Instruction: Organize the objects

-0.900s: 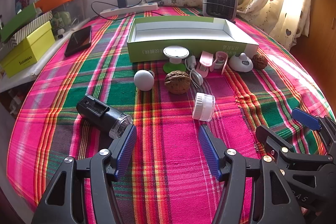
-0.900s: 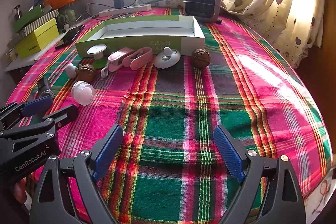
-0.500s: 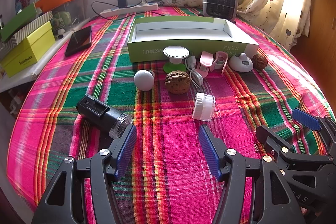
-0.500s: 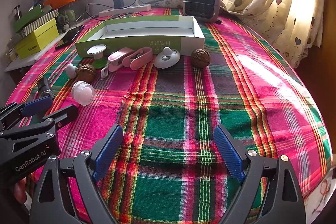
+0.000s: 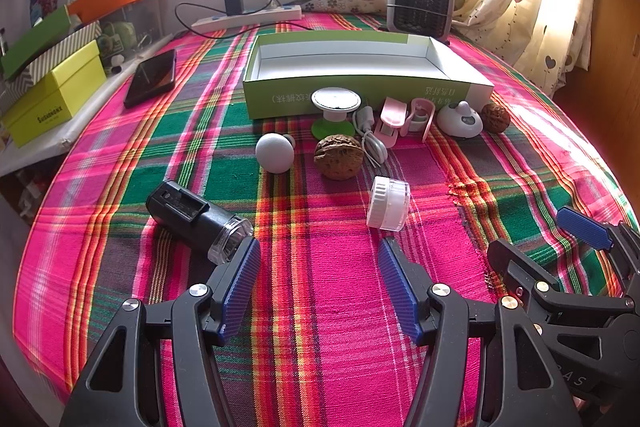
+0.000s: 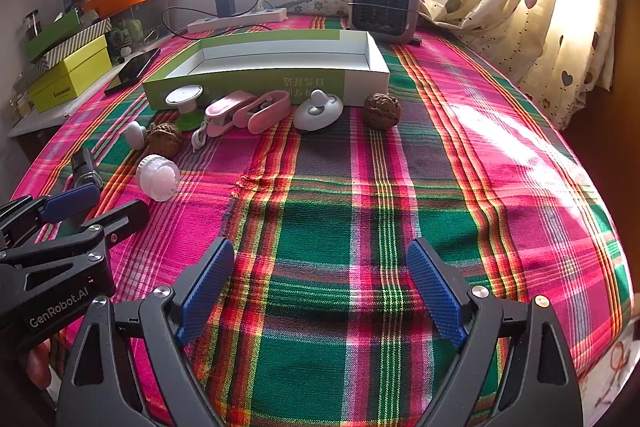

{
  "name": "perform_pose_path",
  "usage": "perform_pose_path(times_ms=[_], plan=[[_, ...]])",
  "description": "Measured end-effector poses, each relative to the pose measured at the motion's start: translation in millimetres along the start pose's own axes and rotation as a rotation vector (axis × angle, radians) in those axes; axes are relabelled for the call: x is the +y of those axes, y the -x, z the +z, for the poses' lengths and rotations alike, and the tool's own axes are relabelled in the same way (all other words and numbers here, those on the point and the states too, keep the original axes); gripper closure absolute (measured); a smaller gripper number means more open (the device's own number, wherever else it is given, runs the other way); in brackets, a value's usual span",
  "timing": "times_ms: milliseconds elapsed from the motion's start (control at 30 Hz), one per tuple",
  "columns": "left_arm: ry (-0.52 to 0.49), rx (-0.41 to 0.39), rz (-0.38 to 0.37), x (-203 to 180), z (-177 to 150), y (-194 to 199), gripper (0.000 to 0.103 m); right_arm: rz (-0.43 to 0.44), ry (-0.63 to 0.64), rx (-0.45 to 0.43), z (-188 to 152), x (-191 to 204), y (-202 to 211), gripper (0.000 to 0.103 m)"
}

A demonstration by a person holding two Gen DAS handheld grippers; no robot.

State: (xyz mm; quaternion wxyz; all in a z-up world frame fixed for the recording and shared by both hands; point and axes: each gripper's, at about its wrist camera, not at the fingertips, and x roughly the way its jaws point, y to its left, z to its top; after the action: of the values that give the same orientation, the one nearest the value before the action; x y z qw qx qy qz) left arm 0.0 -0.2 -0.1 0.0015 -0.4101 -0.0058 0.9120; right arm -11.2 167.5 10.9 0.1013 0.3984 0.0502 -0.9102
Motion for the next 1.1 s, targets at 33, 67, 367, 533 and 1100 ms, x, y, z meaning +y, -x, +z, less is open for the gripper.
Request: perform_pose_path(times_ms=[33, 67, 367, 533, 1100], plan=[[0.0, 0.0, 0.0, 0, 0, 0, 0.043, 0.0, 0.0, 0.0, 0, 0, 0, 0.015], [0.0, 0.0, 0.0, 0, 0, 0, 0.043, 0.0, 0.0, 0.0, 0, 0, 0, 0.015], [0.0, 0.0, 0.0, 0, 0, 0, 0.043, 0.0, 0.0, -0.001, 0, 1, 0, 0.015], [0.0, -0.001, 0.0, 0, 0, 0, 0.043, 0.0, 0.0, -0.001, 0, 1, 1, 0.015], [-0.077, 0.024, -0.054, 16, -3, 7, 0.043, 0.036, 0.013, -0.003, 2, -2, 1, 0.015]])
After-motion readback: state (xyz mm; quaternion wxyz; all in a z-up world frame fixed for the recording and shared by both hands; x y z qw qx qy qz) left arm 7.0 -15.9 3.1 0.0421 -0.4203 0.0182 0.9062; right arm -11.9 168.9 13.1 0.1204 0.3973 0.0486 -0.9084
